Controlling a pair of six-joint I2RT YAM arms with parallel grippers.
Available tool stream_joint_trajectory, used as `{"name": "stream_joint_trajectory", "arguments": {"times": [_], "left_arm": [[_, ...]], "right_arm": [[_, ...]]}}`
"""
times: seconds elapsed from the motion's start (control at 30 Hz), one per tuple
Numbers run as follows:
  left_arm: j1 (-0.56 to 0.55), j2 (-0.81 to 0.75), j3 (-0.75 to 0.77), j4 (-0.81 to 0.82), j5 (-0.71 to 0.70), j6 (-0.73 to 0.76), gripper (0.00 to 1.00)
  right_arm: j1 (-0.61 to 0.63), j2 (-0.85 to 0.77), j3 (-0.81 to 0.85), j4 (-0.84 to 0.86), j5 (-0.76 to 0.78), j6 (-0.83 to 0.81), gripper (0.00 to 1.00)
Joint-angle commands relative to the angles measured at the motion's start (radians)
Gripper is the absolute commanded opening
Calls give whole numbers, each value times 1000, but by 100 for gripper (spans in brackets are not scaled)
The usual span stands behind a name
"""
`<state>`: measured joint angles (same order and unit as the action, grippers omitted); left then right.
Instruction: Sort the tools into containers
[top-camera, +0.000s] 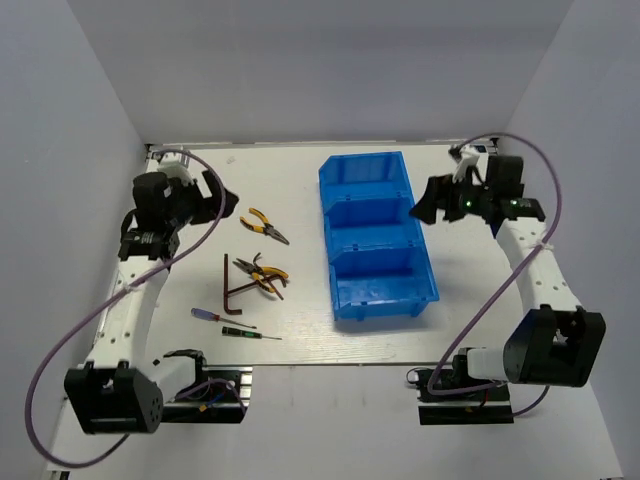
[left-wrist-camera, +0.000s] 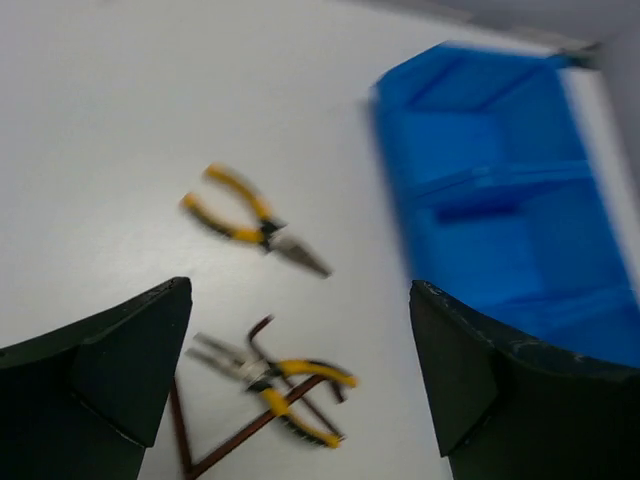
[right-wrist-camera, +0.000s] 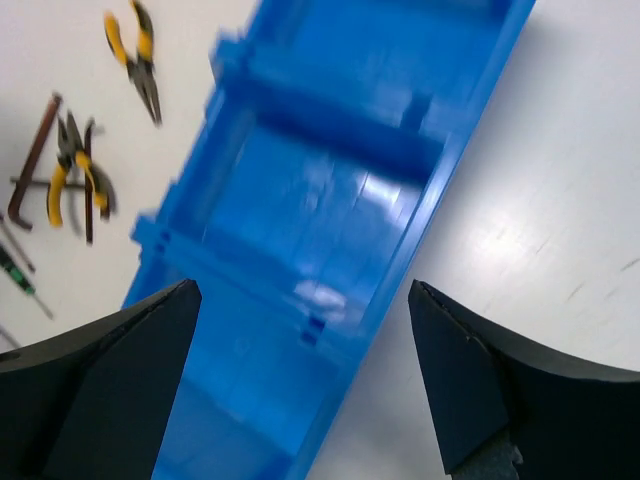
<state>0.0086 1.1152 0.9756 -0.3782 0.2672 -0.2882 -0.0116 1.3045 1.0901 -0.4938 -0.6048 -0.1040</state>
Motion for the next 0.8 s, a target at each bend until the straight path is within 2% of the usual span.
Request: {"name": "stream_joint_trajectory", "arguments": {"times": [0.0, 0.23, 0.3, 0.37, 0.4, 0.43, 0.47, 0.5, 0.53, 0.57, 0.6, 0.63, 0.67, 0.7, 0.73, 0.77], "left_arm": [[-13, -71, 112, 114, 296, -42, 100], [-22, 37, 103, 69, 294, 1, 100], [-33, 105, 139, 50, 294, 37, 98], [-64, 168, 173, 15, 280, 69, 90], [-76, 207, 220, -2, 261, 81, 67], [-108, 288, 245, -42, 235, 81, 52], [-123, 329, 299, -63, 175, 93, 39], [-139, 371, 326, -88, 120, 93, 4], [-154, 411, 353, -112, 56, 80, 0], [-179, 492, 401, -160, -70, 46, 0], [-188, 532, 425, -177, -119, 26, 0], [-197, 572, 448, -188, -156, 9, 2], [-215, 650, 503, -221, -224, -11, 12], [-225, 690, 532, -241, -256, -58, 34], [-239, 730, 590, -267, -275, -78, 38], [-239, 770, 627, -268, -299, -97, 41]], "right_arm": [[7, -10, 148, -72, -26, -6, 91], [5, -28, 88, -17, -19, -33, 91], [1, -22, 82, 0, -38, -54, 91], [-1, -16, 74, -23, -49, -65, 91], [-2, -8, 82, -50, -44, -94, 91], [-4, 8, 91, -77, -114, -180, 79], [-4, 22, 105, -135, -133, -192, 61], [1, 65, 173, -169, -150, -195, 1], [4, 88, 195, -269, -154, -207, 0], [5, 145, 212, -302, -153, -214, 0], [7, 157, 235, -314, -139, -200, 0], [7, 165, 237, -328, -109, -183, 0], [7, 170, 235, -333, -87, -189, 0], [7, 165, 214, -324, -72, -184, 12], [7, 136, 203, -289, -50, -186, 40], [7, 124, 183, -266, -24, -184, 49]]}}
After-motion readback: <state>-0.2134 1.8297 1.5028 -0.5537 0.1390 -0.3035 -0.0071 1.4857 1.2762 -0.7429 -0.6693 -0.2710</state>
